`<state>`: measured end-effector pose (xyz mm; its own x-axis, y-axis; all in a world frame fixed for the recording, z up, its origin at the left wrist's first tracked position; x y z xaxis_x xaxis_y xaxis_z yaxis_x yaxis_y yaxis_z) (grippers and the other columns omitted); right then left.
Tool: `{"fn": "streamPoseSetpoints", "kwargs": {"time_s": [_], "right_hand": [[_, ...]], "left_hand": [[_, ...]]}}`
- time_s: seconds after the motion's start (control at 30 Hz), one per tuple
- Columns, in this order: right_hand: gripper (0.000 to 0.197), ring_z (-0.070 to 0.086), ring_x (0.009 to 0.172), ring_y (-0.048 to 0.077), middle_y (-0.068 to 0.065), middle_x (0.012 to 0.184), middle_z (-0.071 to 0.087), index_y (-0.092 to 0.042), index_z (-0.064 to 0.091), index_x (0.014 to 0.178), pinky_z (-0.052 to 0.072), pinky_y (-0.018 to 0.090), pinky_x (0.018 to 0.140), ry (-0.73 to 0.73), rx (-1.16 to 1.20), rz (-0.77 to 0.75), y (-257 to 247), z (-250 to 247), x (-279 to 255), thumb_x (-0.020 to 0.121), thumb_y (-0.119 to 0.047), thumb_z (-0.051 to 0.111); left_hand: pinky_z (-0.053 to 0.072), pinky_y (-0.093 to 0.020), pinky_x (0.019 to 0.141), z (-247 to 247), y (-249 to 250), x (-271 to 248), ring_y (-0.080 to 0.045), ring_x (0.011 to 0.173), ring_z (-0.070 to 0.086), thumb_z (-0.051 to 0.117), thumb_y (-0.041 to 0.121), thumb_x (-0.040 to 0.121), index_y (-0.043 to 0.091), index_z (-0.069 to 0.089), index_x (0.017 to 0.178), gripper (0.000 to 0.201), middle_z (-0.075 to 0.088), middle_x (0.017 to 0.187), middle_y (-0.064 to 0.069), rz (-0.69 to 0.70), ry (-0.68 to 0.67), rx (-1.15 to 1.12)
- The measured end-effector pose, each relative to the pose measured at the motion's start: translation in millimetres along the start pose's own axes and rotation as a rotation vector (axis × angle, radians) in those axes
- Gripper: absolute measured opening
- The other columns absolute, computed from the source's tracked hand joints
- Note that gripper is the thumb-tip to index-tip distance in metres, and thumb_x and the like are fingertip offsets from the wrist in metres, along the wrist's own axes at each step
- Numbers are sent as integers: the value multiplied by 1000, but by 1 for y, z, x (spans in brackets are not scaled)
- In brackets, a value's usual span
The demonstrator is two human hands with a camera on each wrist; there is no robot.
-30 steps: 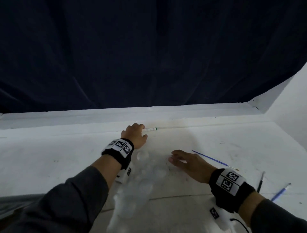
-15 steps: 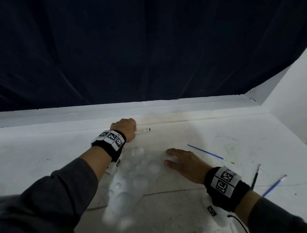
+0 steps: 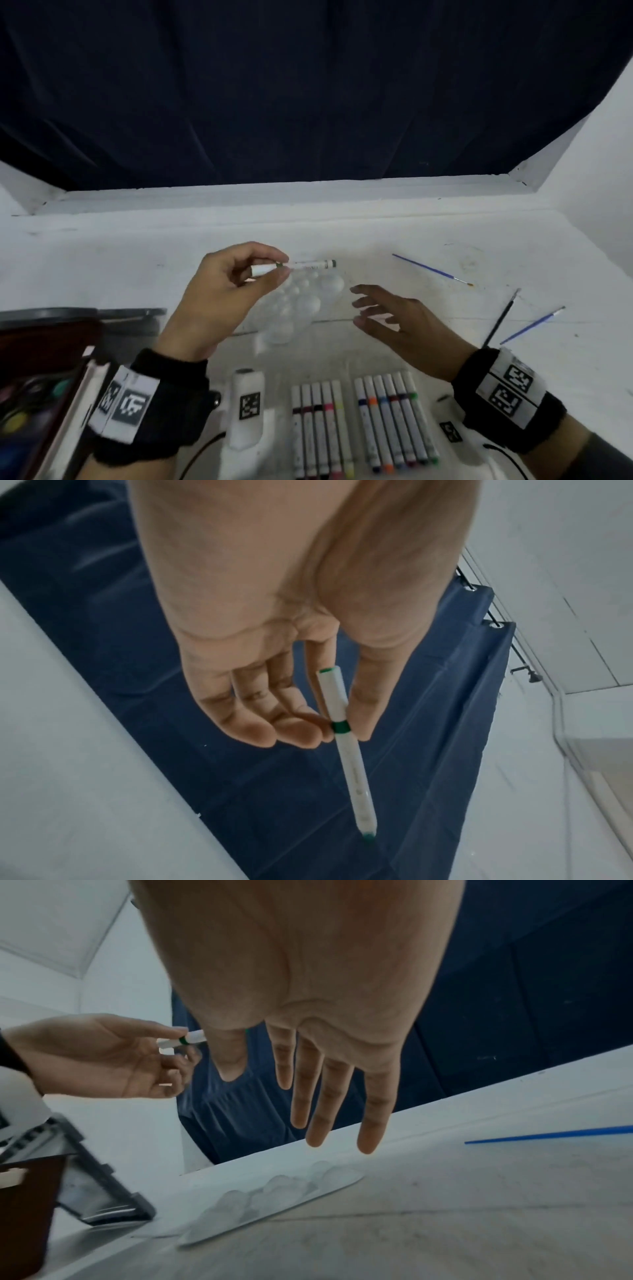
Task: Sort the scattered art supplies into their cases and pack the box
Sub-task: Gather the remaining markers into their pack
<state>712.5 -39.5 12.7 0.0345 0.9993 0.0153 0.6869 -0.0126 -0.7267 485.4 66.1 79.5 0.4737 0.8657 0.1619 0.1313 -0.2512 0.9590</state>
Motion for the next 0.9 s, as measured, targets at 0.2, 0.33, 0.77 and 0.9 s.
{"fn": "streamPoseSetpoints", "kwargs": {"time_s": [0.2,0.33,0.77,0.9], "right_hand": [[42,50,116,-8,-21,130,57,-37,52,135,38,12,101,-100,-176,-107,-10,46,-53,97,-55,47],[45,41,127,-3,-18,141,49,-35,45,141,29,11,107,-172,-316,-129,-14,73,-71,99,-50,46],[53,39,134,12,-9,146,46,-27,42,145,30,28,110,-199,-469,-101,-20,85,-79,96,-45,53],[53,40,133,12,-10,144,47,-28,44,143,32,30,111,-200,-461,-96,-19,86,-82,94,-46,55]], "left_hand": [[45,-18,65,0,-42,-96,-9,70,58,76,12,82,15,77,89,8,68,72,0,-171,-80,-60],[38,-33,71,0,-73,-126,-18,71,49,75,41,84,24,75,102,25,59,79,-22,-266,-210,57],[55,-23,71,21,-101,-105,-4,75,67,82,42,78,30,69,99,28,72,80,7,-306,-287,506],[53,-21,69,27,-100,-105,-4,72,65,82,44,77,29,62,117,47,70,76,6,-303,-320,599]]}}
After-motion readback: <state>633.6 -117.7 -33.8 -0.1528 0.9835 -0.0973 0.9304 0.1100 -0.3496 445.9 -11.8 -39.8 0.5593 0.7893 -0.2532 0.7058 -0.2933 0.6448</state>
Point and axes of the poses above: each hand's wrist, its own x-axis towards the middle knuckle, its own z-axis out of the palm, y = z × x, the point moved 4 cm from there along x, towards the middle knuckle
